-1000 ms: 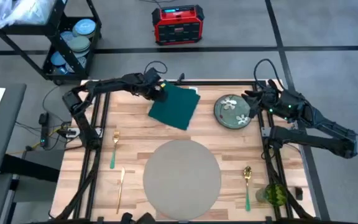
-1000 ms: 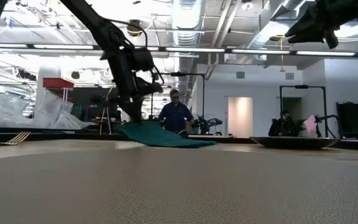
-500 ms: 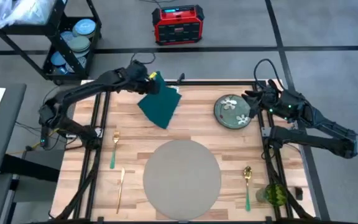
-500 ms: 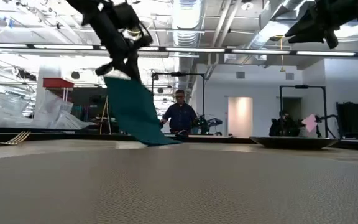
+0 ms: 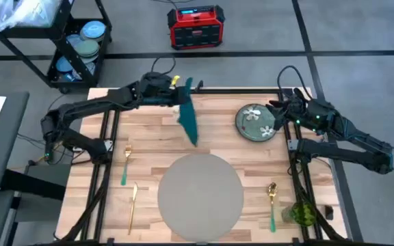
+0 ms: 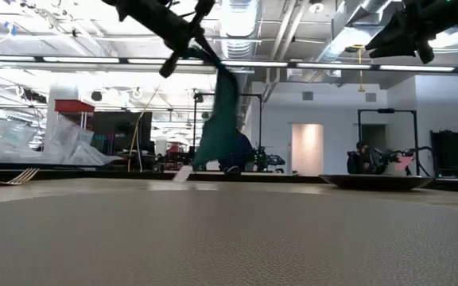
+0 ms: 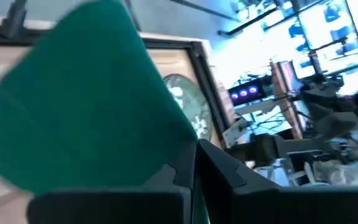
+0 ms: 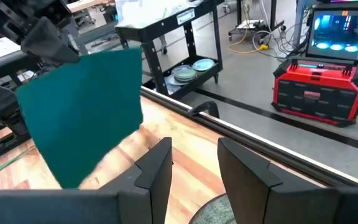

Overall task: Set table place
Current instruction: Fold the green napkin

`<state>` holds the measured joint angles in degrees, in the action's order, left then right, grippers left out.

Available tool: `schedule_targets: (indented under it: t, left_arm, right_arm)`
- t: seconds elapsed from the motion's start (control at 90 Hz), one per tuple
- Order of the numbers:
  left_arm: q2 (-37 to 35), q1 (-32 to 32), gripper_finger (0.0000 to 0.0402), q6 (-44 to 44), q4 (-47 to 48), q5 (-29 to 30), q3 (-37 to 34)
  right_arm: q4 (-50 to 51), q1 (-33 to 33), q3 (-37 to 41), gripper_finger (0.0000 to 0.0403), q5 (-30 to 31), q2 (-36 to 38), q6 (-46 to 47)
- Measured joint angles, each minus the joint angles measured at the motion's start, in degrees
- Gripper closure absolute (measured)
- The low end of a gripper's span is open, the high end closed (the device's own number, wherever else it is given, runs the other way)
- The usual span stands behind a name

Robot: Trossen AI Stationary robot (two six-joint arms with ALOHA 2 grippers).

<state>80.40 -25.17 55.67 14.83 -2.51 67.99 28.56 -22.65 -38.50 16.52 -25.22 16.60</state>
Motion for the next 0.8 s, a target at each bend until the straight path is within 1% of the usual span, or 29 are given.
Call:
schedule_targets:
  t: [0.189,0.3,0.389,0.489,0.544,0.633,0.733,0.8]
  left_arm:
    - [4.9,0.0,0.0402,-0.3,-0.5,1.0,0.0]
    - [6.8,0.1,0.0402,-3.7,0.0,-1.8,0.0]
    - [6.6,1.5,0.0401,-4.7,7.1,-1.7,0.0]
    - [6.2,3.4,0.0401,-4.8,18.8,-1.0,0.0]
    - [6.0,4.7,0.0401,-5.3,23.9,1.0,0.0]
    - [5.4,6.8,0.0401,-6.1,32.8,6.0,0.0]
    - [5.5,8.3,0.0401,-5.2,38.7,10.7,-0.1]
    - [5.5,8.8,0.0402,-4.1,39.0,11.8,-0.9]
  right_arm:
    - [0.1,0.0,0.0,0.0284,0.0,-0.7,0.0]
    - [0.0,0.0,0.0,0.0284,0.0,-2.1,0.0]
    - [0.0,0.0,0.0,0.0284,0.0,-3.5,0.0]
    - [-0.1,0.0,0.0,0.0284,0.0,-5.3,0.0]
    - [-0.2,0.0,0.0,0.0284,0.0,-6.5,0.2]
    - [-0.3,0.0,0.0,0.0284,0.0,-8.4,1.8]
    - [-0.2,0.0,0.0,0.0284,0.0,-10.3,2.5]
    - [-0.4,0.0,0.0,0.0284,0.1,-11.8,2.4]
